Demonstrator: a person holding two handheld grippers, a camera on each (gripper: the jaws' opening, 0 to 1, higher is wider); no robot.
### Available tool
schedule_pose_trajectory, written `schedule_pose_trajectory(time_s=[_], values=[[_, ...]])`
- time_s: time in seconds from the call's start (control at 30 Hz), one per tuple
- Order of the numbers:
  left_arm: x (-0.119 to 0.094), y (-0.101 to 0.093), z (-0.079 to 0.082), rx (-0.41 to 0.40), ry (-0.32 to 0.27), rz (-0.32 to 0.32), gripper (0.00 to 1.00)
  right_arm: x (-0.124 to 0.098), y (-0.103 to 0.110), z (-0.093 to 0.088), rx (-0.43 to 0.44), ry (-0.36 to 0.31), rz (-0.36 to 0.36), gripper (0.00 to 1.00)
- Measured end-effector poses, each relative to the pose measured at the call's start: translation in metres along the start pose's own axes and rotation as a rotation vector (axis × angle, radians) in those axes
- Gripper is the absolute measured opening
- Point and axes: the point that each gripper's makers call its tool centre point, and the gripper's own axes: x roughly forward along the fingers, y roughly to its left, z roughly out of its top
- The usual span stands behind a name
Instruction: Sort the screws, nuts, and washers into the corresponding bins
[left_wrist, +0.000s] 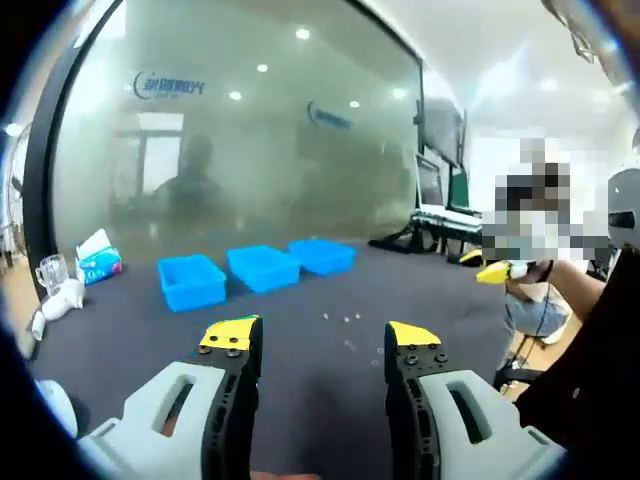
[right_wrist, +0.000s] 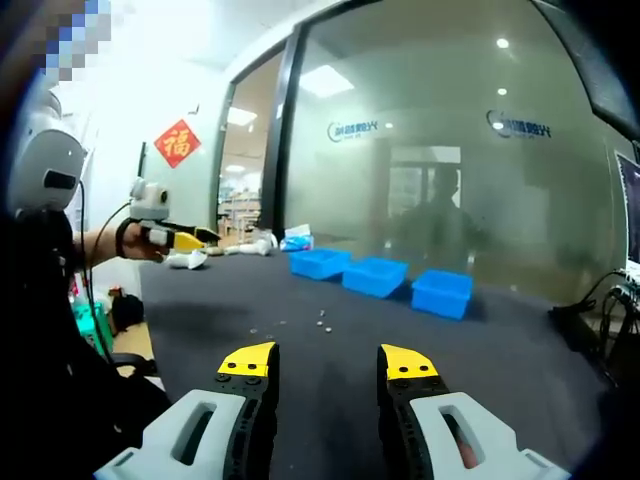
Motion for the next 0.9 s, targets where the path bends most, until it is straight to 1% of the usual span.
schedule_pose_trajectory(time_s=[0.17,0.3,0.4,0.43,0.5,0.6,0.73,0.8,0.9], values=[[0.002,-0.002,-0.004,0.007,0.025,-0.014,0.48,0.000,0.000,0.001,0.001,-0.003,-0.002,0.36],[0.010,-0.005,-0.005,0.027,0.059,-0.040,0.48,0.000,0.001,-0.001,0.002,0.003,0.001,0.36],[0.015,-0.007,-0.008,0.035,0.095,-0.065,0.48,0.000,0.001,-0.003,0.000,0.007,0.005,0.36],[0.017,-0.007,-0.012,0.047,0.124,-0.073,0.48,0.001,0.002,-0.003,0.001,0.008,0.006,0.36],[0.021,-0.005,-0.013,0.053,0.141,-0.067,0.48,0.001,0.002,-0.004,0.002,0.009,0.007,0.36],[0.027,-0.007,-0.015,0.069,0.175,-0.088,0.48,0.001,0.002,-0.006,0.004,0.013,0.010,0.36],[0.034,-0.008,-0.016,0.069,0.214,-0.111,0.48,0.001,0.003,-0.008,0.007,0.015,0.015,0.36],[0.038,-0.009,-0.017,0.084,0.238,-0.123,0.48,0.001,0.002,-0.009,0.008,0.015,0.014,0.36],[0.044,-0.008,-0.016,0.098,0.256,-0.131,0.48,0.001,0.002,-0.010,0.011,0.016,0.015,0.36]])
